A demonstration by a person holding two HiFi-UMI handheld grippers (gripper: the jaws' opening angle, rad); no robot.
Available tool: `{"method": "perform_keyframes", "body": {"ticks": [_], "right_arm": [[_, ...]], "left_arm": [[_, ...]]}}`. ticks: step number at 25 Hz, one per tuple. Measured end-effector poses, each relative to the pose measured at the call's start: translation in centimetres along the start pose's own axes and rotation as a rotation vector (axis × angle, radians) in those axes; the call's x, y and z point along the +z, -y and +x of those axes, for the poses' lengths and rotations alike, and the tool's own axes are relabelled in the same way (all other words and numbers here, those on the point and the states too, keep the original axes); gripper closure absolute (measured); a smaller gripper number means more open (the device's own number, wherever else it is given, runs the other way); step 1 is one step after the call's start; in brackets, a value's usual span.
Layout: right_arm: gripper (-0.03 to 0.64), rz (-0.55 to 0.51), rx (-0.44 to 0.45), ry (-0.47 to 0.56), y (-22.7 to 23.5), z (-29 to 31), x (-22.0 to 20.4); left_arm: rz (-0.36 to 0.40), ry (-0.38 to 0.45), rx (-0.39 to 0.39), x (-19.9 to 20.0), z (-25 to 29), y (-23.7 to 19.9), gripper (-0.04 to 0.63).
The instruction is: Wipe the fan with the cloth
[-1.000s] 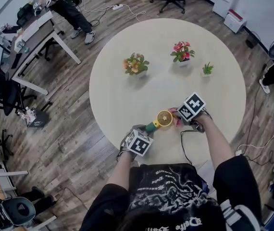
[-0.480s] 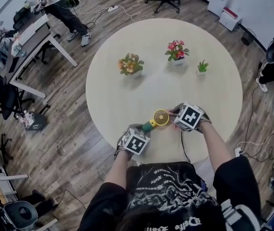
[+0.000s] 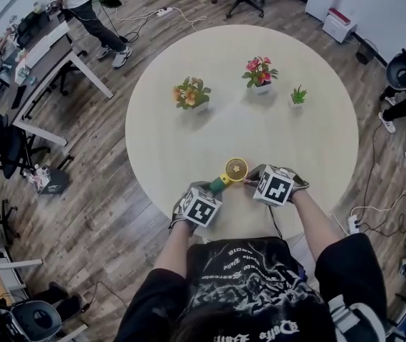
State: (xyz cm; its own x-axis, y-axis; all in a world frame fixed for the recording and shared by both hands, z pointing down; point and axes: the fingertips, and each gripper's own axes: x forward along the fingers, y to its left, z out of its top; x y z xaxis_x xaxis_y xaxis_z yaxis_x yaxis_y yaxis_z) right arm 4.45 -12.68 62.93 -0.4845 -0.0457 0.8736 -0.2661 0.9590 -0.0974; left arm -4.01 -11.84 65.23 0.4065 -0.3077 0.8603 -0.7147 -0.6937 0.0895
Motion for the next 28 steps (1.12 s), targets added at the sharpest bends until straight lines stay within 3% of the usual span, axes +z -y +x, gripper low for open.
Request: {"method": "perform_keyframes", "body": {"ticks": [9, 15, 24, 28], "right_arm": [[0.569, -0.08, -0.103, 0.07, -0.9, 1.3, 2.3], [0.569, -0.098, -0.122, 0.097, -1.3, 2.7, 4.4], [0.571, -0.205, -0.025, 0.1, -3.7, 3.7, 5.5], [0.572, -0.306, 0.003, 0.078, -4.9, 4.2, 5.7]], "left_arm": [[0.047, -0.025, -0.007, -0.1, 0.1, 0.2, 0.425], [0.083, -0.039, -0.014, -0.1, 0.1, 0.3, 0.428], [0.062, -0.013, -0.079, 0.0, -0.2, 0.2, 0.426], [0.095, -0.006, -0.094, -0.1, -0.1, 0.4, 0.433]]}}
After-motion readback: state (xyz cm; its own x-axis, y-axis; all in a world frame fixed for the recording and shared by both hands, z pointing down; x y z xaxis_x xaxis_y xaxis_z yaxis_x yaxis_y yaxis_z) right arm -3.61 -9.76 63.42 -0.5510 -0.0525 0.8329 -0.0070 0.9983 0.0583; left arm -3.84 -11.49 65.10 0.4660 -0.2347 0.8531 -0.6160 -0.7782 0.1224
